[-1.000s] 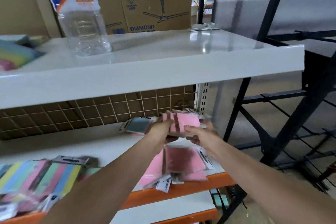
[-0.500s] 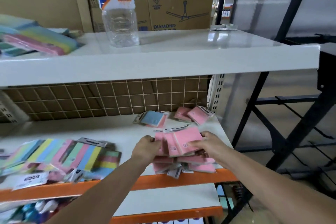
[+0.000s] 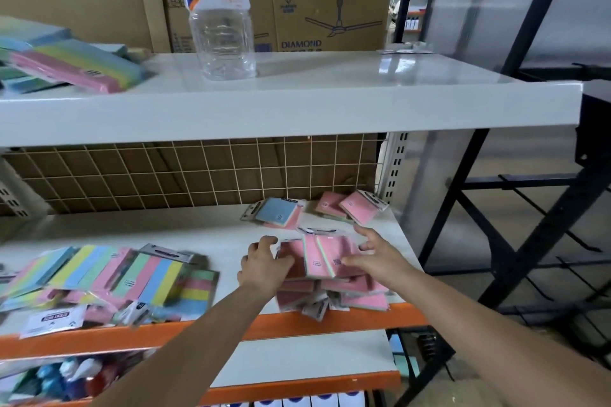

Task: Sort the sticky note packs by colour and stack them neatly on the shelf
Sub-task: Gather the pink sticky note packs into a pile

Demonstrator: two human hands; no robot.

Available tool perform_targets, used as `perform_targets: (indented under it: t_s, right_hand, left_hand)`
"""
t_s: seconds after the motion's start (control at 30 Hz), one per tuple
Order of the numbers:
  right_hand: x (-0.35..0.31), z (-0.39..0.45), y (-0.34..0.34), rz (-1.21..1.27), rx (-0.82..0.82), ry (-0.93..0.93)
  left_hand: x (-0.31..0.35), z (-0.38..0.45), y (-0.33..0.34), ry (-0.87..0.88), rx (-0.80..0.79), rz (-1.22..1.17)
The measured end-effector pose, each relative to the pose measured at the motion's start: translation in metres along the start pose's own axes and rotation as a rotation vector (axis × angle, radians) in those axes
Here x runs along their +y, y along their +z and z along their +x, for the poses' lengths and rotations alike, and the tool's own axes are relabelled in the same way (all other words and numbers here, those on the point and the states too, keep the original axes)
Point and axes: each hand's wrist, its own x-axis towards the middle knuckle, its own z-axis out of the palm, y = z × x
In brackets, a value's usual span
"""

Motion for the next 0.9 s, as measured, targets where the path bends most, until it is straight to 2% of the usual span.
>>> perform_targets:
  t_s: [0.17, 0.27, 0.5, 0.67, 0.9]
  right_hand:
    - [0.001, 0.003, 0.003, -0.113, -0.037, -0.009]
    - [0.0, 0.0, 0.007, -0.083, -0.022, -0.012]
    - [0.004, 0.002, 0.001, 0.056, 0.036, 0.055]
    - [0.01, 0.004, -0.002, 0.062, 0.055, 0.092]
    - [0.01, 0.009, 0.0, -0.004, 0.187, 0.151]
  left_hand:
    - [0.008, -0.004, 0.0, -0.013, -0.063, -0.16]
    - [0.009, -0.006, 0.005, 0.028, -0.1, -0.154]
    - [0.013, -0.006, 0.007, 0.007, -0.183, -0.412]
    - [0.0, 0.001, 0.001, -0.061, -0.127, -0.481]
    - [-0.013, 0.005, -0.003, -0.101, -0.08, -0.489]
